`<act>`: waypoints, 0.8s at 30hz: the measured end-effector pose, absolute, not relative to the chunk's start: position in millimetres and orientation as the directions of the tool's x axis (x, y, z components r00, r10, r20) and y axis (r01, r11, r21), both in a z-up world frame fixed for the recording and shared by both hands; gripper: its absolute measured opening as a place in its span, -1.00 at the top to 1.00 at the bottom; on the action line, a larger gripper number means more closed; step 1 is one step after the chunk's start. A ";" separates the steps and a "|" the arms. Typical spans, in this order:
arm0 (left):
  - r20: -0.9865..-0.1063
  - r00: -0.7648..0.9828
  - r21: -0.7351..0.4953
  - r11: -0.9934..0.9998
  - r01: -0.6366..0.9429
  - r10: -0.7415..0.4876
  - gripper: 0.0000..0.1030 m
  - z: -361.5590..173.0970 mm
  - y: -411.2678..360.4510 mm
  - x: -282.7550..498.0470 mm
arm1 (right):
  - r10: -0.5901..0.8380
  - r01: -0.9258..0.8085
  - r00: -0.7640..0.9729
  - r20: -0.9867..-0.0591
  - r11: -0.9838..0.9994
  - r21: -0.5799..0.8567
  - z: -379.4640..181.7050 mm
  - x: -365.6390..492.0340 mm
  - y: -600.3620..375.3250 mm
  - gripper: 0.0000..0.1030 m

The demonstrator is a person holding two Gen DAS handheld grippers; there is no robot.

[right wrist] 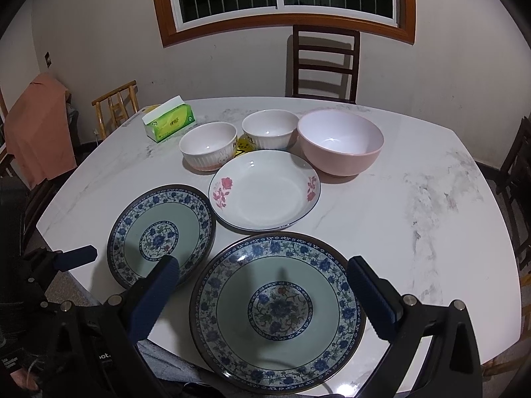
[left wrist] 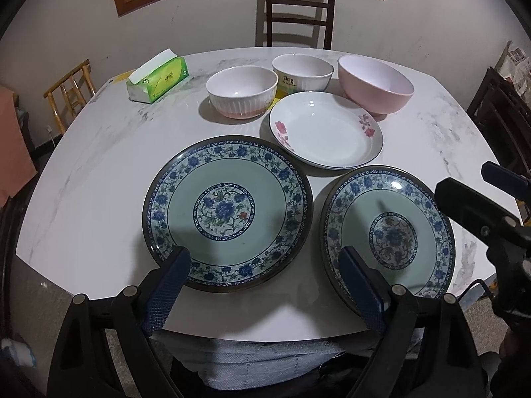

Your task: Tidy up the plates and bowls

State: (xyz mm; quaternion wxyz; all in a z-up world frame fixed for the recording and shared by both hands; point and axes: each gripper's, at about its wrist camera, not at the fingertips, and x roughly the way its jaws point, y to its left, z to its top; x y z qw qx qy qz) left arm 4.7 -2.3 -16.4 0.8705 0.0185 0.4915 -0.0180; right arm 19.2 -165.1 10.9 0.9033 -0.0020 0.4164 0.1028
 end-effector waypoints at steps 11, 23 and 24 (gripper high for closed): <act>-0.858 0.514 0.019 0.999 0.050 -0.009 -0.71 -17.9 -2.7 6.1 | 0.186 -0.186 0.628 -0.756 0.979 0.087 8.2 18.3 -164.8 -1.00; -0.858 0.514 0.018 0.999 0.049 -0.009 -0.71 -17.4 -2.2 5.9 | 0.188 -0.185 0.627 -0.756 0.979 0.090 7.5 18.0 -164.4 -1.00; -0.857 0.515 0.018 0.999 0.049 -0.010 -0.71 -17.6 -2.1 5.9 | 0.188 -0.185 0.627 -0.756 0.979 0.090 7.3 18.3 -165.2 -1.00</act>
